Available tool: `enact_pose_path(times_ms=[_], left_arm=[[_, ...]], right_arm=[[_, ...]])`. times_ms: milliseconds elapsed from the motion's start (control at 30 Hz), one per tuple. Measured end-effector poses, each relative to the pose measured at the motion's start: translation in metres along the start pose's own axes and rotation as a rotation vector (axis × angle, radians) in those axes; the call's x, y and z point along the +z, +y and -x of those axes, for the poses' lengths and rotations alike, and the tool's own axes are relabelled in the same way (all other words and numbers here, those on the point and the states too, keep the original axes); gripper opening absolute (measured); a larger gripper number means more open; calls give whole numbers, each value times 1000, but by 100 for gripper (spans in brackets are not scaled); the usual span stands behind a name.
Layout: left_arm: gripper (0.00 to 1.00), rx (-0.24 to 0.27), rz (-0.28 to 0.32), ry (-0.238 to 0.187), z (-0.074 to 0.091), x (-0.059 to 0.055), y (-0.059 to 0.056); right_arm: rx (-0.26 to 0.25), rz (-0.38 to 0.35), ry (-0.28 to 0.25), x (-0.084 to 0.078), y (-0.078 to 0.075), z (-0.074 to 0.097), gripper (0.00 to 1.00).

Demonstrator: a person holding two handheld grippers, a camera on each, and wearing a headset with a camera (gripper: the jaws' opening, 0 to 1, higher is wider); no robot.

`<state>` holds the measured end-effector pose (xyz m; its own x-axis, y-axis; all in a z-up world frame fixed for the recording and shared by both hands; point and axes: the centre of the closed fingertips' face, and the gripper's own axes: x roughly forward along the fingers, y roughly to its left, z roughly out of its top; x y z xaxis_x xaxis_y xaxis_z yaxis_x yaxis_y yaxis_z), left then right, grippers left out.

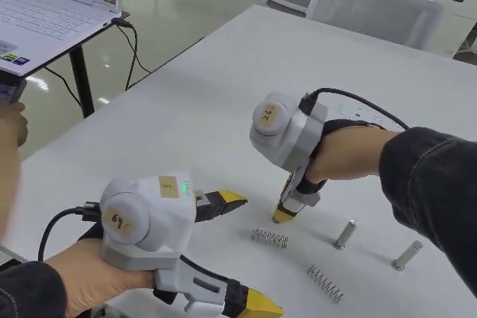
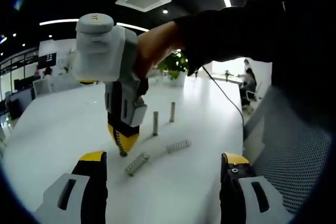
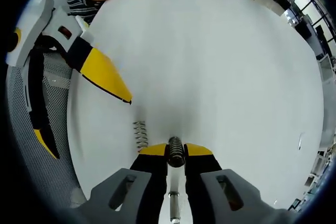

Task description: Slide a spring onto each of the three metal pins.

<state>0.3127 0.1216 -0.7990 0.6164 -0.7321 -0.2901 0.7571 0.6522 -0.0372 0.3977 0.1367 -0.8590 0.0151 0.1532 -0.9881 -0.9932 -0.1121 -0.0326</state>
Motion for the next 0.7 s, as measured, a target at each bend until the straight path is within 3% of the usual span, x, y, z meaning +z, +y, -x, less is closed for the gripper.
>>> enact_pose_path(times_ms=[133, 467, 700], left_arm=[[85, 0, 1, 0, 0, 0, 0], [85, -3, 1, 3, 0, -1, 0], [85, -15, -8, 20, -2, -6, -2]], right_arm=[[-12, 17, -4, 0, -2, 0, 17], [-24, 23, -22, 1, -3, 5, 21], [-43, 19, -44, -3, -3, 18, 23]])
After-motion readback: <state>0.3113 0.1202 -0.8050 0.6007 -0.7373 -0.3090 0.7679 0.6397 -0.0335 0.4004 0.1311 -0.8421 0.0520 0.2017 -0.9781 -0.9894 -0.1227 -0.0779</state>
